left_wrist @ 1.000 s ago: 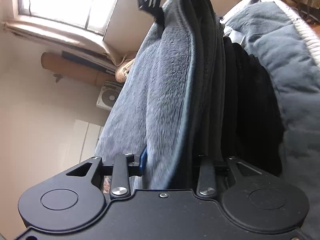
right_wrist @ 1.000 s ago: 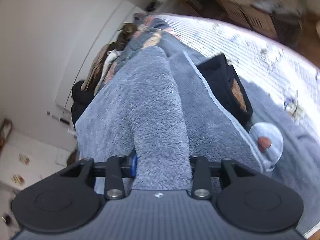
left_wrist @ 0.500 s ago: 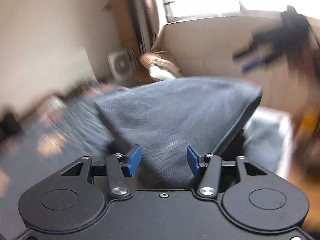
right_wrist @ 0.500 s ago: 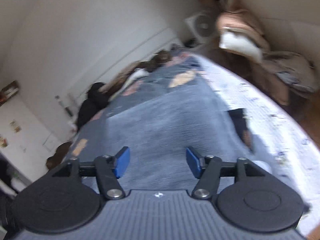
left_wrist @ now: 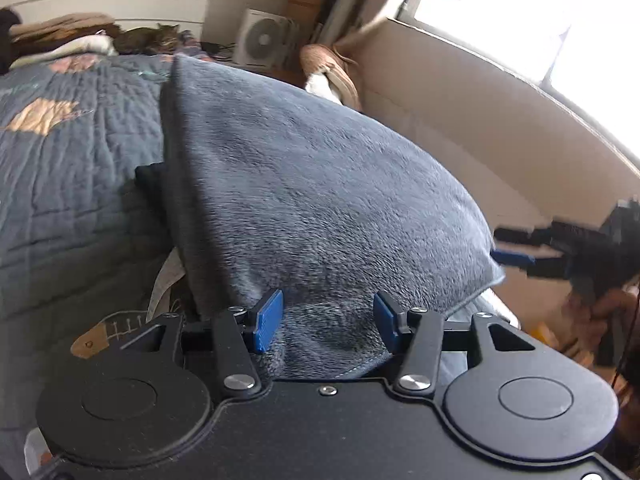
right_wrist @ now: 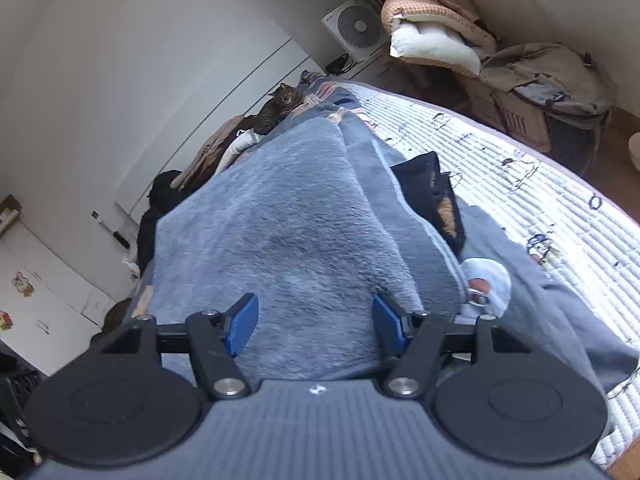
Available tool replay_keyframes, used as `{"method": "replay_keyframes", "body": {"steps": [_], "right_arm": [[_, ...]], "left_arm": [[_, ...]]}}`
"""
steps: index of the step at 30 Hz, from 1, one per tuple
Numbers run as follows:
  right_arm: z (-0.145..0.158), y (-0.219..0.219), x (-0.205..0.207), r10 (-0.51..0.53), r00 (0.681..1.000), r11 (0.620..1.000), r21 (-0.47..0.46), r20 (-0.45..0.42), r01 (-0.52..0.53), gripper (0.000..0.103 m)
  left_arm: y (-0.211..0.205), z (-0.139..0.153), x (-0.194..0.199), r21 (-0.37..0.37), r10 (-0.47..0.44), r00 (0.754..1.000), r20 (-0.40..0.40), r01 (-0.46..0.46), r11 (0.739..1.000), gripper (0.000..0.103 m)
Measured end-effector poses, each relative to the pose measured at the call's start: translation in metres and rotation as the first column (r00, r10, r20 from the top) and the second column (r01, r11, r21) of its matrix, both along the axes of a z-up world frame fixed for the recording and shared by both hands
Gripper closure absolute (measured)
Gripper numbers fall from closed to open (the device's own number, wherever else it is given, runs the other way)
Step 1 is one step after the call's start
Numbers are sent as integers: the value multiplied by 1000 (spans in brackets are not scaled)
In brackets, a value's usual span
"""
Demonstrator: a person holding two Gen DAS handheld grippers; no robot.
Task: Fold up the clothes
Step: 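Lower the blanket onto the quilt and open both grippers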
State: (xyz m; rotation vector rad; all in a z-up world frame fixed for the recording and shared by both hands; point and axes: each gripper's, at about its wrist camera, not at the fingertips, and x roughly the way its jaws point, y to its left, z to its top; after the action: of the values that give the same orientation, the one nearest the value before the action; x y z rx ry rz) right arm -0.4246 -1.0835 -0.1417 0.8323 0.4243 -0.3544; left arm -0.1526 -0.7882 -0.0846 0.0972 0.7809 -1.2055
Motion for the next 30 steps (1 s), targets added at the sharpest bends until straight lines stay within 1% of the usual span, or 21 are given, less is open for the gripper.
{"method": "replay_keyframes", "body": {"steps": [3,4,6,7,10,12,13,16,19,20,23,28,30], "right_arm": [[5,3,5,-3,1000,1000,-22,-20,2,39],[7,5,6,-1,999,999,-51,-43,-1,39],[14,6,7,-19,994,994,-108,-112,7,38],[17,6,6,-38,990,992,-124,-138,21,38],[31,10,-2,-83,987,981,-188,-139,56,37],[43,18,-4,-87,986,971,-234,-139,53,31],[48,24,-4,-78,987,966,-254,-139,40,31],[60,40,2,-39,986,953,-303,-161,-12,27],[76,56,9,-3,982,943,-327,-190,-60,26],[80,61,11,13,980,939,-334,-197,-80,26],[93,78,18,44,970,923,-362,-241,-131,26],[105,97,18,40,965,915,-378,-259,-139,24],[110,104,15,44,965,911,-385,-257,-144,23]], "left_arm": [[8,11,-4,-4,21,1000,23,-21,1000,52],[12,14,-6,0,30,999,36,-30,1000,50],[19,20,-13,13,57,996,71,-58,998,39],[22,25,-16,18,70,993,91,-72,997,36],[29,35,-25,27,96,986,137,-101,995,29],[31,42,-32,40,112,978,176,-121,992,18],[32,45,-35,46,120,974,191,-131,990,17],[32,55,-43,58,140,970,200,-154,986,17],[32,62,-51,74,159,972,175,-174,982,16],[31,64,-54,78,161,971,180,-177,981,15],[30,73,-68,85,172,960,220,-194,977,9],[28,88,-89,67,190,962,194,-206,976,0],[26,93,-95,72,191,965,181,-207,976,0]]}}
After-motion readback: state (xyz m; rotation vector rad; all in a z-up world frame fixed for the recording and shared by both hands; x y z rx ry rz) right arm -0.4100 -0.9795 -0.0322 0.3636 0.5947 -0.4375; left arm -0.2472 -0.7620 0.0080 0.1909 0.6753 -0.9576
